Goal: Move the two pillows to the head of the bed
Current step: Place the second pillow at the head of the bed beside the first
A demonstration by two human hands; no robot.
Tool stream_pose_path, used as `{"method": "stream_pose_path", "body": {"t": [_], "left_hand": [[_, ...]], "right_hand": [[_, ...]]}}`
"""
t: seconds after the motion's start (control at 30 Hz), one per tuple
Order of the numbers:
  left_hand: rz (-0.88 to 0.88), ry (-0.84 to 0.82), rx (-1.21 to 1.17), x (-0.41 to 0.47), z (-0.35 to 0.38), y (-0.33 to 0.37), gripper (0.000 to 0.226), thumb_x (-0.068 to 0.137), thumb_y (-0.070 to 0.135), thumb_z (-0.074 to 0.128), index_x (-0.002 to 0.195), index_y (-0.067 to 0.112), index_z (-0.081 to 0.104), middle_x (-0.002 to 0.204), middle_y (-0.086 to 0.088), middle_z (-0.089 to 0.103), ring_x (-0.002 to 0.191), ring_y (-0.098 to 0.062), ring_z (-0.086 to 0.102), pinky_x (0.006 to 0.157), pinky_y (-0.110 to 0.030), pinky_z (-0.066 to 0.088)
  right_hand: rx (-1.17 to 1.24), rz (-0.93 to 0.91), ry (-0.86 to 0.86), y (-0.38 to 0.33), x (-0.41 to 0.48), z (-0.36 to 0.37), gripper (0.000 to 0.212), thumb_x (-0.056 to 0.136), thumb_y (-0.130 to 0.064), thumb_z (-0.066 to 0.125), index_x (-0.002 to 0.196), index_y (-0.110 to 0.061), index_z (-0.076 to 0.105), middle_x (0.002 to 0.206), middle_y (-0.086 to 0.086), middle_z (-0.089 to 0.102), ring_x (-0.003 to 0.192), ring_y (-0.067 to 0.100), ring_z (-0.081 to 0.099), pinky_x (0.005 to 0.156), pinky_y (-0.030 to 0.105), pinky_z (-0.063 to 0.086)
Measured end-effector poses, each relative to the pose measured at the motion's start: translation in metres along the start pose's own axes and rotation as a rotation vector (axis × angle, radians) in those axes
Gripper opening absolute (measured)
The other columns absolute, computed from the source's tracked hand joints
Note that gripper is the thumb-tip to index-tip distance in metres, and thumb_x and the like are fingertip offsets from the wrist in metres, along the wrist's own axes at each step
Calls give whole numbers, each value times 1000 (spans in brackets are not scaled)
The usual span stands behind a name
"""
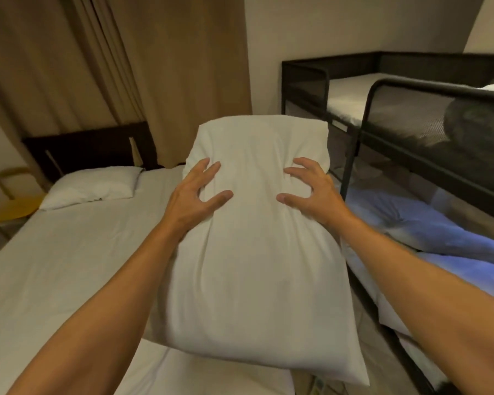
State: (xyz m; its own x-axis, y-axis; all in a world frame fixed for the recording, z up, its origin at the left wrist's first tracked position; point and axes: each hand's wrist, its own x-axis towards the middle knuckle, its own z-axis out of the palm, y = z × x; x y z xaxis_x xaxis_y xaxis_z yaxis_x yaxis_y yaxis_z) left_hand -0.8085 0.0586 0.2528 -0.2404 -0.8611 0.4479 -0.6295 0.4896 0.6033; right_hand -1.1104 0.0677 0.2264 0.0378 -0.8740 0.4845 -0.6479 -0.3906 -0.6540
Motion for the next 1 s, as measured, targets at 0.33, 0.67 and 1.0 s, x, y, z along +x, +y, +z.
{"method": "stream_pose_path", "body": {"t": [0.33,0.67,1.0], "left_hand": [[-10,58,21,31,13,0,69,83,63,65,145,47,41,159,20,26,137,8,22,111,-24,23],[-41,118,64,116,90,27,71,82,66,63,147,47,38,158,21,25,138,4,23,113,-27,22],[-122,115,84,169,161,57,72,81,69,61,146,51,36,155,29,20,136,8,19,112,-24,18]], "right_hand": [[15,-32,-36,20,38,-14,69,65,-82,63,127,-52,51,151,-21,32,139,18,32,114,43,31],[43,-79,-79,109,114,-66,71,69,-75,67,132,-47,51,152,-19,31,140,20,30,113,45,30],[50,-79,-141,184,160,-117,67,66,-70,67,127,-49,51,150,-19,32,138,18,32,108,32,23]]}}
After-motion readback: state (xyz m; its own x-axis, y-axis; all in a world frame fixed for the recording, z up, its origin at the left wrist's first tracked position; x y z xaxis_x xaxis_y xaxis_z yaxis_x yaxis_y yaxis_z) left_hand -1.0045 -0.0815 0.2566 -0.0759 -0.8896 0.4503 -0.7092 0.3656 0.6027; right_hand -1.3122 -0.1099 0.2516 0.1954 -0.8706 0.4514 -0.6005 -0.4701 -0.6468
